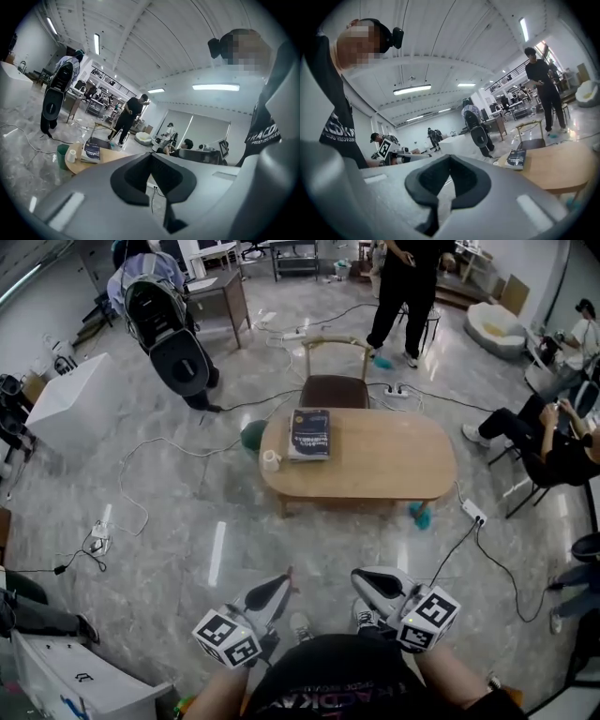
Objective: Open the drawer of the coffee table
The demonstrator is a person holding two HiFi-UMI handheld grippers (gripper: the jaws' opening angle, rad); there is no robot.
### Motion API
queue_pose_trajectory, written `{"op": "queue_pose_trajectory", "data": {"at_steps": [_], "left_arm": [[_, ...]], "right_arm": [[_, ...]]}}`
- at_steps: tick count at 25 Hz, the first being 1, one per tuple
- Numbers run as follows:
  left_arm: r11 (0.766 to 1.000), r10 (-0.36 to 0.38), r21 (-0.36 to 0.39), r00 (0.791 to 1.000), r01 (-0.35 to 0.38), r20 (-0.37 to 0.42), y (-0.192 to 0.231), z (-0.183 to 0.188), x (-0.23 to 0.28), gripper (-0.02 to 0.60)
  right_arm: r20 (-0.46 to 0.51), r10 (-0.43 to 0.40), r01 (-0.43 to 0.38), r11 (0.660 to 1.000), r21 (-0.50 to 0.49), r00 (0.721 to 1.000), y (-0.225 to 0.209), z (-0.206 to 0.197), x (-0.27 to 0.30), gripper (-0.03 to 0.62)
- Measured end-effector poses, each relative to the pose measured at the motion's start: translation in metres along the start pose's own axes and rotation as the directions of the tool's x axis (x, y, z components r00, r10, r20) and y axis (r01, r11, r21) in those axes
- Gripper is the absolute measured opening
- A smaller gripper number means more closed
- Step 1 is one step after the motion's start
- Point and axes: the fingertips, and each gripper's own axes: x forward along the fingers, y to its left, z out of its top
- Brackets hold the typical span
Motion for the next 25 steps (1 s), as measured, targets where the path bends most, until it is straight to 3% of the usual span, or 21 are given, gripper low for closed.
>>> {"op": "queue_pose_trajectory", "data": {"at_steps": [11,19,25], "left_arm": [[0.995,-0.102,-0.002,0.993,0.102,-0.055,0.049,-0.012,-0.033,0.008],[0.997,-0.081,0.003,0.995,0.081,-0.06,0.071,-0.003,-0.025,0.008],[0.997,-0.029,0.063,0.998,0.032,-0.05,0.084,0.005,-0.007,0.008]], "right_arm": [[0.075,-0.219,0.218,0.976,0.03,0.973,0.014,-0.017,0.01,0.002],[0.068,-0.286,0.284,0.958,0.033,0.956,-0.009,-0.021,0.009,0.002],[0.064,-0.3,0.301,0.954,-0.003,0.952,-0.044,-0.013,0.014,0.002]]}}
